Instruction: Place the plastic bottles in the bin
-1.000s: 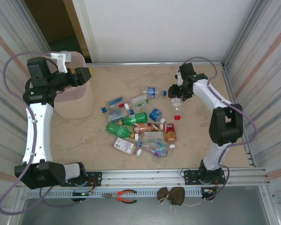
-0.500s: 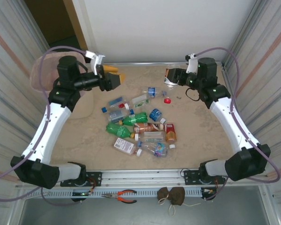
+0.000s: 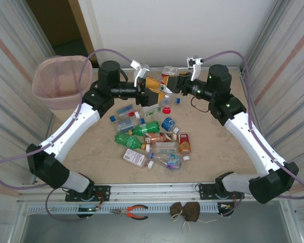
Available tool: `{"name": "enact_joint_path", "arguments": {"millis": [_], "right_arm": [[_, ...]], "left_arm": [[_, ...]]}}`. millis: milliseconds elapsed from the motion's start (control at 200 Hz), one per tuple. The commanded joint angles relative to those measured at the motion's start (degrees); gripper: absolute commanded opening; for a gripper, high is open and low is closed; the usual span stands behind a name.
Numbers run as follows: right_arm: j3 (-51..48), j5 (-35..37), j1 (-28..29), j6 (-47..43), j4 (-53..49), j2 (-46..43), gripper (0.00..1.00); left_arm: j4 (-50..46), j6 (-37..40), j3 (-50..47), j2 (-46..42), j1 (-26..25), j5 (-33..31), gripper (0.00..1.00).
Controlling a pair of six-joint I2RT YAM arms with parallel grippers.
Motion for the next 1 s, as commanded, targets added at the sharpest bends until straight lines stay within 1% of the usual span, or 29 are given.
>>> {"name": "enact_joint_path", "arguments": {"millis": [0,55,155,301,461,621,681,762,902,997], "right_arm": [[2.0,-1.0,1.5,1.5,2.4,-2.5,0.53],[2.0,-0.6,1.9,1.5,2.4,-2.9,0.53],[1.8,0.1,2.6,1.5,2.6,-3.3,0.54],[1.6,0.8,2.9,1.4,2.7,-4.1,0.54],[1.4,1.9,3.1,1.2,2.9,-4.6,0.54],[1.6,2.5,3.1,0.9,2.4,-4.4,0.55],[1.6,2.7,3.2,0.9,2.3,-4.3,0.56],[1.7,3.4,3.2,0.8,1.9,-4.6,0.61],[2.3,6.3,3.2,-0.8,-0.6,-5.7,0.77],[2.7,9.7,3.1,-2.5,-3.2,-7.3,0.81]], "left_arm": [[2.3,0.8,3.2,1.6,-1.5,1.8,0.83],[3.1,0.1,3.7,2.6,-2.0,2.7,0.83],[4.2,-1.7,4.6,4.4,-2.4,4.5,0.8],[5.0,-2.8,4.8,5.6,-2.6,5.2,0.77],[7.6,-3.2,4.0,5.8,-2.8,8.1,0.67],[9.6,-3.0,2.8,4.8,-2.9,8.2,0.58],[9.4,-2.7,2.8,4.6,-2.9,8.1,0.56],[8.3,-1.6,3.0,4.2,-2.9,7.1,0.55],[5.8,-0.2,3.4,3.0,-2.1,5.0,0.55],[3.7,0.3,3.4,1.7,-0.7,2.5,0.55]]}}
